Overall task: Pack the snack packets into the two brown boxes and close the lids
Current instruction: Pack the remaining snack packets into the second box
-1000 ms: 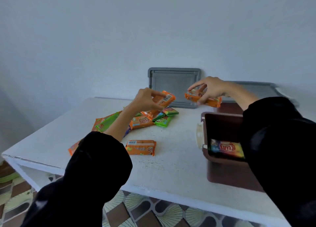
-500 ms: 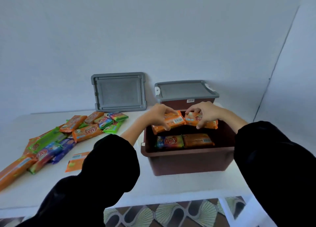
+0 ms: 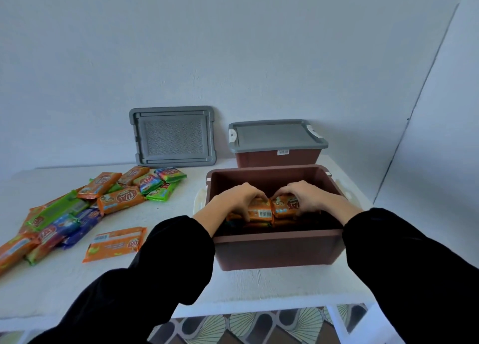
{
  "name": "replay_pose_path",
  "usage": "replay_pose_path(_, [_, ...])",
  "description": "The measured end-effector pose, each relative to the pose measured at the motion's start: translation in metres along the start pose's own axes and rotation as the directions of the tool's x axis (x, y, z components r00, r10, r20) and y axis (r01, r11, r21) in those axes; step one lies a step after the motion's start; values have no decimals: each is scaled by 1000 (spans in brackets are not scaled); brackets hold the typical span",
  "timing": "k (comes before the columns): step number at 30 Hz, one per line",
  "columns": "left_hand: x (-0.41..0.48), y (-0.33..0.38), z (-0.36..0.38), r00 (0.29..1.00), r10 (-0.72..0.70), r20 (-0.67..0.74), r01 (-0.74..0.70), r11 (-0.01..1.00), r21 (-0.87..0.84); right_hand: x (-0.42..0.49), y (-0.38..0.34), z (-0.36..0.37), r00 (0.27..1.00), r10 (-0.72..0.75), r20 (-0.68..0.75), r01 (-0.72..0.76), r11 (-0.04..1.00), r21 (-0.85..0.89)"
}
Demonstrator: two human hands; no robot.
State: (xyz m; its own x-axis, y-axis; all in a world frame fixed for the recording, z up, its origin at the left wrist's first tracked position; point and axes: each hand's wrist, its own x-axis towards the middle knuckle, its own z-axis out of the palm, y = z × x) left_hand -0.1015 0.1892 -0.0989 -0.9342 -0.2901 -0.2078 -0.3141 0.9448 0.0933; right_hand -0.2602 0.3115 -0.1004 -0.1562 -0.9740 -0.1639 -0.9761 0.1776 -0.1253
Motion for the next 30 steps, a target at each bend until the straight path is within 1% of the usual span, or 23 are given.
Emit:
replay_pose_path(3, [3,0,1,999,4,49,-9,994,106,2,3,3,1000,-14,0,14,1000,-8])
replay_pose_path(5, [4,-1,3,998,-7,63,-1,991,137,3,7,4,1000,-12,-12,12,1000,-9])
replay_pose_path(10, [6,-4,3,998,-20,58,13,993,118,5,9,5,1000,20,-11,-20,999,-33])
replay_pose_path(14, [5,-2,2,999,-29,42,24,993,116,6,6,5,1000,3,-9,-3,998,-66])
replay_pose_path(23, [2,2,1,998,-53,41,47,989,138,7,2,4,1000,19,5,-19,998,-59])
replay_pose_path(25, [1,1,0,997,-58,58,49,989,139,4,0,2,999,29,27,-28,999,-27])
replay_pose_path(27, [-3,0,-2,997,-53,60,47,993,109,0,-3,-3,999,39,24,-40,998,44])
replay_pose_path(28, [-6,0,-4,998,-43,36,41,997,72,-2,-6,-6,999,45,-1,-44,995,88])
replay_pose_path(30, [-13,-1,-12,997,-27,-66,24,999,-45,-4,-13,-14,993,62,-97,-44,982,184])
